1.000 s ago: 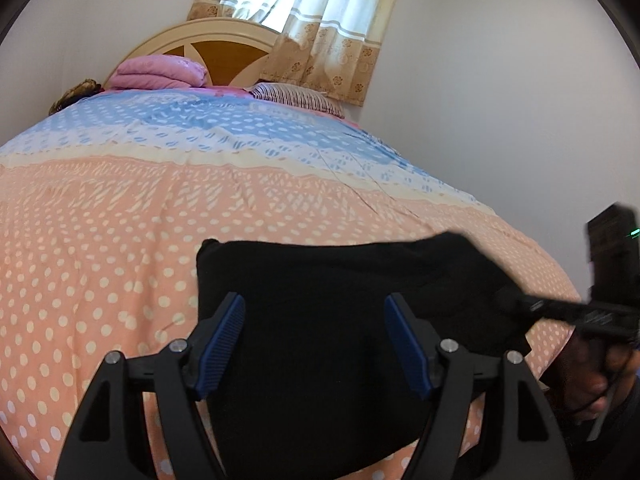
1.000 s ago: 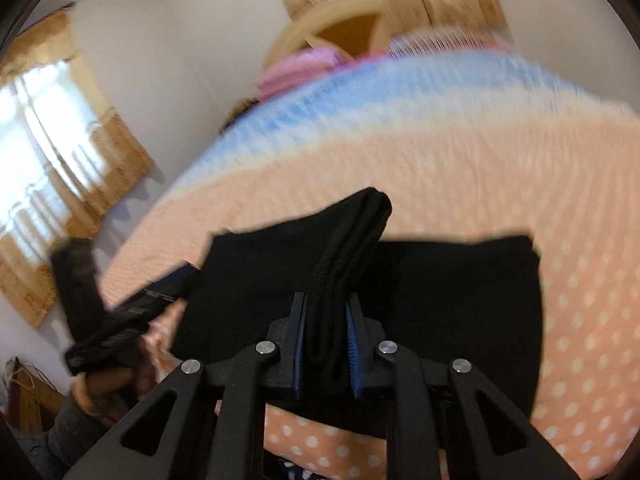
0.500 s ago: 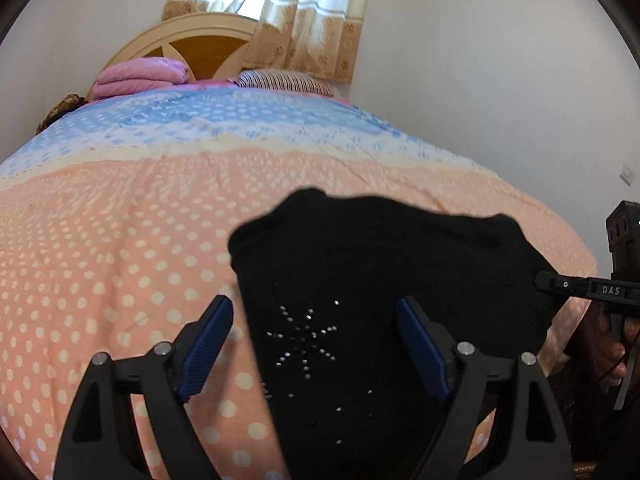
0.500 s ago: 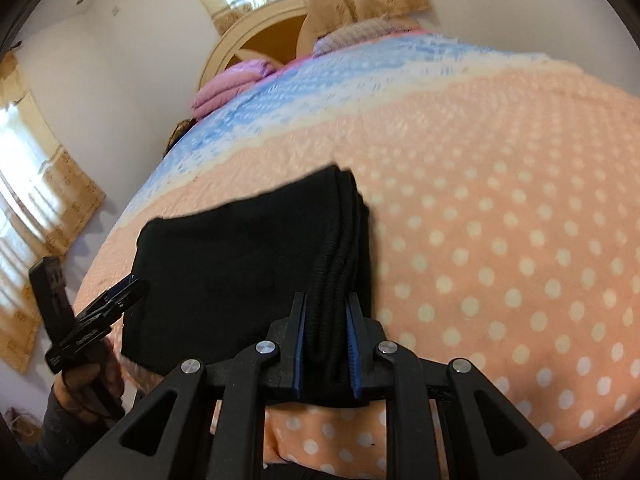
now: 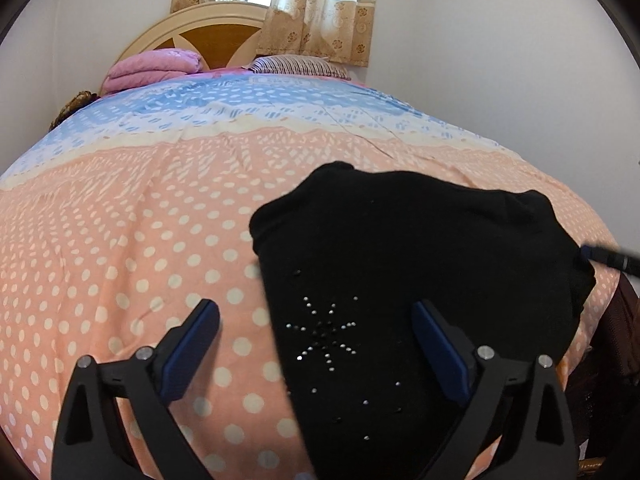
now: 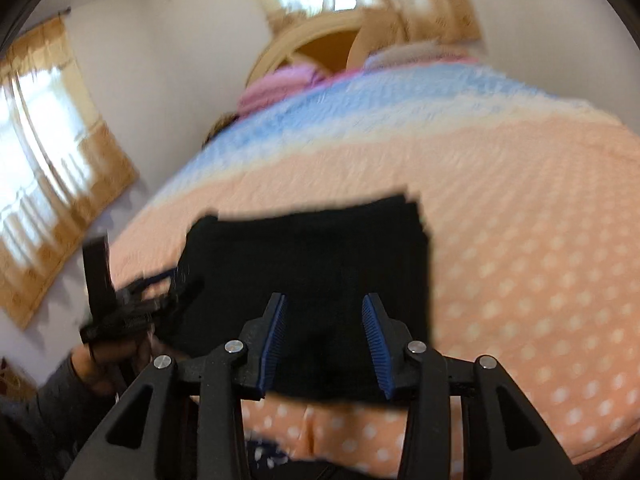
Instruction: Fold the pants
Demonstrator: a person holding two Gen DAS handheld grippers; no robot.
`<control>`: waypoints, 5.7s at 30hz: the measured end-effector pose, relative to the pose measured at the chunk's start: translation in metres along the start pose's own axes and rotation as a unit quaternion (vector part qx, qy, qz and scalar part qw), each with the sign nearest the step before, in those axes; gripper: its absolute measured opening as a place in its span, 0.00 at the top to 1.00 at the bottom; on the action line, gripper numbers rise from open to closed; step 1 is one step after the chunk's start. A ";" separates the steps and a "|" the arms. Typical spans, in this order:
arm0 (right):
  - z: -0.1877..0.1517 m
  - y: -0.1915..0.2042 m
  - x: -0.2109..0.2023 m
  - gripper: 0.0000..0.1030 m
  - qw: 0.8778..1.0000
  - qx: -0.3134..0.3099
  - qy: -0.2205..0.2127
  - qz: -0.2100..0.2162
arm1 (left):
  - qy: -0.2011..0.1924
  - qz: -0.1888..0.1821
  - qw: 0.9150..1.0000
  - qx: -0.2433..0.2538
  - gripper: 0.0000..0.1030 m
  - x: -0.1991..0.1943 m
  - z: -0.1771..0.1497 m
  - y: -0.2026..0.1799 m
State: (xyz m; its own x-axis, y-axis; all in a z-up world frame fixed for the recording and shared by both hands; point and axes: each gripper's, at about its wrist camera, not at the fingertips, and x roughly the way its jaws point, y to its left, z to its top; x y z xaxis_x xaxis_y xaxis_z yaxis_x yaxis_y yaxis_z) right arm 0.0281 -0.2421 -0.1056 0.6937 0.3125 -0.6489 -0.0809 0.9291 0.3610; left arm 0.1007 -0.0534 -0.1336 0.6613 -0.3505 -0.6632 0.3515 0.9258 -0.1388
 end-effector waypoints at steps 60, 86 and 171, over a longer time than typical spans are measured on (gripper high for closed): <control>0.061 0.100 0.092 0.47 0.992 -0.113 0.054 -0.002 | -0.068 0.002 0.998 -0.012 0.00 -0.049 -0.013 0.019; 0.021 -0.017 0.007 0.47 0.996 -0.010 0.002 -0.091 | -0.025 0.010 0.999 -0.021 0.00 -0.028 -0.004 0.027; 0.093 0.190 0.280 0.76 0.975 -0.056 0.131 0.168 | -0.053 0.117 0.974 -0.185 0.79 -0.089 -0.055 0.257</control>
State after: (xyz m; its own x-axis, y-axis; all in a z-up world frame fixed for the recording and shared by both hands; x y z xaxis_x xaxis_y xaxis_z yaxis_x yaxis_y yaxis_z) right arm 0.2734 0.0031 -0.1566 0.4088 0.6295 -0.6608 -0.3599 0.7766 0.5172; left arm 0.0961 0.2229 -0.1506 0.7657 -0.1191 -0.6321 -0.0663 0.9629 -0.2617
